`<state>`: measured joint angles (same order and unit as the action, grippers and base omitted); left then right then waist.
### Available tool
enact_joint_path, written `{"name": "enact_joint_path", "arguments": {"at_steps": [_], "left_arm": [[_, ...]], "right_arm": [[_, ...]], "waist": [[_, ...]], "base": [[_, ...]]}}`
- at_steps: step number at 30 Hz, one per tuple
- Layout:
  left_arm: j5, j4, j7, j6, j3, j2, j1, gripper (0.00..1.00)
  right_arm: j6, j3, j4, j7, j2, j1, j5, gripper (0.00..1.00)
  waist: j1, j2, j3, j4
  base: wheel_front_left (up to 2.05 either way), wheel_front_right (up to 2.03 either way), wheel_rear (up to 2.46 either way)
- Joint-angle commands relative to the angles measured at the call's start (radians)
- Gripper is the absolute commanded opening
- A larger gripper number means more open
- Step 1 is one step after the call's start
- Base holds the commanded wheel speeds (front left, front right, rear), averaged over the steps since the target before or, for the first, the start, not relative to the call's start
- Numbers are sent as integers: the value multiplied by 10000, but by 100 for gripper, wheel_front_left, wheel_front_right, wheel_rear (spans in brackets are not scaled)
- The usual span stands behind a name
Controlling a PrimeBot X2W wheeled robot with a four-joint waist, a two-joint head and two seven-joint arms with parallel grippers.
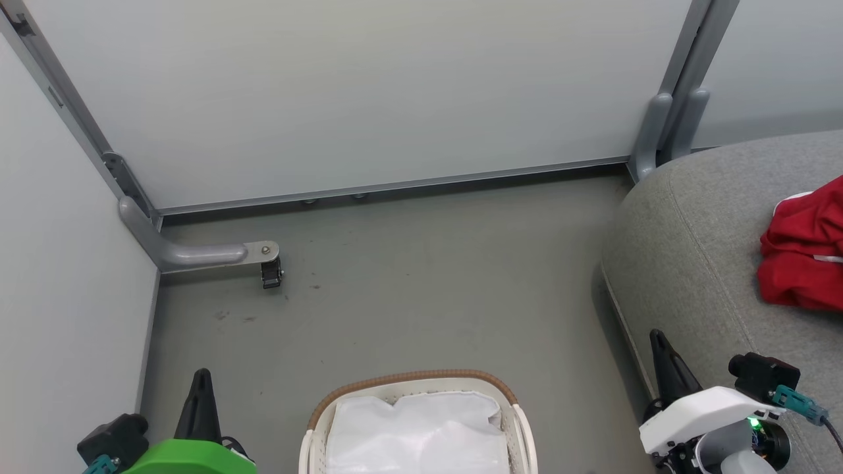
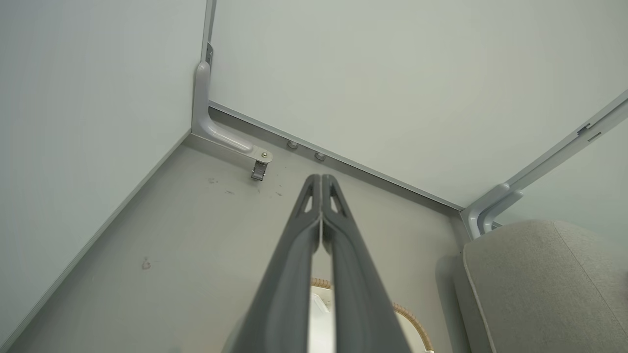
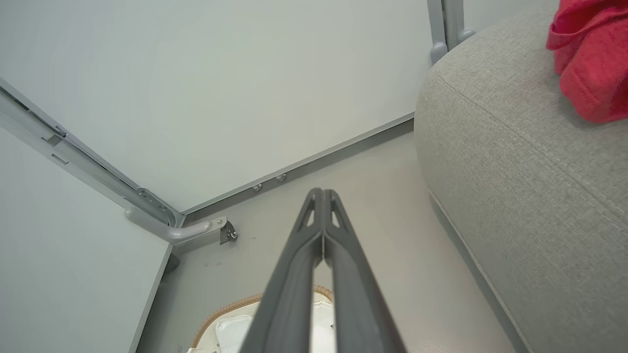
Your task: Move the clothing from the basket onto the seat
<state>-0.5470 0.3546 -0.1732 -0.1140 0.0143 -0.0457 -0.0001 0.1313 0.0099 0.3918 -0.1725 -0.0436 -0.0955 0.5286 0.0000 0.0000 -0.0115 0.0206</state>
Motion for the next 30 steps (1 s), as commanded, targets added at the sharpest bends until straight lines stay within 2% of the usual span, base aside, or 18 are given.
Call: {"name": "enact_joint_path", "arguments": {"at_steps": [1,30], "left_arm": [[-414,-212,88,-26,81,-31,-313,0],[-4315,-571,1147,-88,433,-44,-655,0]], "right_arm": [[0,-74,-223,94,-50,-137,433,0],[-3,-524,-721,1148,-66,-158,4393,0]], "waist": [[0,0,1,-3],[0,0,24,-59]], "base": [[0,0,0],[0,0,0]]}}
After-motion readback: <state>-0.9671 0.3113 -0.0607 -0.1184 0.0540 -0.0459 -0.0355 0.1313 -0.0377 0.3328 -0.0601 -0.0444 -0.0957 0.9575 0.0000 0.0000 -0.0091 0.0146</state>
